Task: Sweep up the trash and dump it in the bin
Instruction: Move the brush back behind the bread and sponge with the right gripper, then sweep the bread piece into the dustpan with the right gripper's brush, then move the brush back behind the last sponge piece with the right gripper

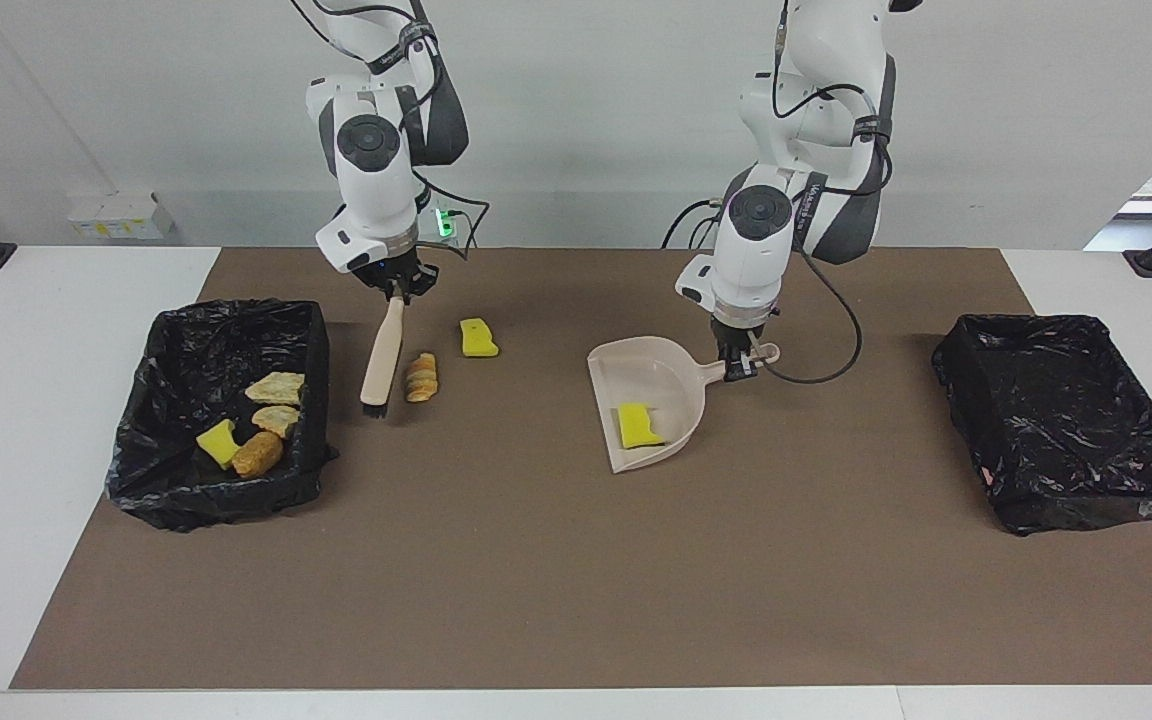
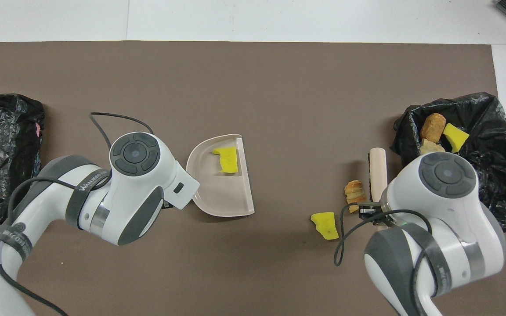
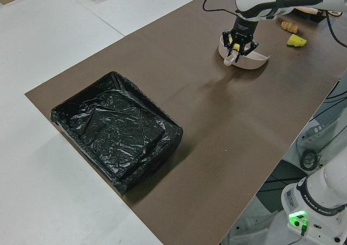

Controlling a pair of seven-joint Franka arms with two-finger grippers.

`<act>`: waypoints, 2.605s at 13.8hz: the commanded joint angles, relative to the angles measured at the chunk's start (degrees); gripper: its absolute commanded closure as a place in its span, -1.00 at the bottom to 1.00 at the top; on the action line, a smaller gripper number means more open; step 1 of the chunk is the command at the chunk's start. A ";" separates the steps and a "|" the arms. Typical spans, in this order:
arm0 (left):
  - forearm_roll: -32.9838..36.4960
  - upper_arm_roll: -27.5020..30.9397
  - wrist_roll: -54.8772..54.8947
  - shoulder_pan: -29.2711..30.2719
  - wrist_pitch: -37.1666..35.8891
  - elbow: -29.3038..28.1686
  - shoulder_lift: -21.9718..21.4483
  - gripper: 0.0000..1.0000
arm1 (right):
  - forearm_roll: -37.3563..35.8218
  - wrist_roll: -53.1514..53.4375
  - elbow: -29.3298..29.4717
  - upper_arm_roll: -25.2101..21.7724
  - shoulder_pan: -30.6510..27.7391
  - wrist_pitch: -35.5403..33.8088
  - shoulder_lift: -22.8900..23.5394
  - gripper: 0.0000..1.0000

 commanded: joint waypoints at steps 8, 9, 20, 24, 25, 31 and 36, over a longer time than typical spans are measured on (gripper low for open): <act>0.96 -0.05 -0.85 -8.87 1.59 -9.16 -7.21 1.00 | 4.80 9.35 3.99 1.03 11.45 11.91 10.29 1.00; 0.96 -0.05 -1.11 -9.14 1.51 -9.35 -7.39 1.00 | 4.98 12.59 6.36 1.12 13.91 12.09 13.01 1.00; 0.96 -0.13 -5.07 -6.42 5.29 -12.51 -8.44 1.00 | 6.82 16.15 19.56 1.83 27.03 2.54 17.97 1.00; 0.96 -0.13 -4.98 -5.19 6.69 -12.60 -8.09 1.00 | 8.86 6.57 20.19 0.60 19.85 -9.59 11.81 1.00; 0.96 -0.13 -4.98 -5.02 6.61 -12.60 -8.09 1.00 | 7.98 6.55 18.96 0.51 17.91 -10.22 11.29 1.00; 1.05 -0.13 -4.98 -6.77 6.26 -12.95 -7.56 1.00 | 5.86 19.81 1.68 0.77 14.11 -8.14 -0.47 1.00; 1.23 -0.13 -5.07 -7.21 5.55 -13.21 -7.83 1.00 | 6.22 19.48 -4.69 0.86 15.16 3.02 0.01 1.00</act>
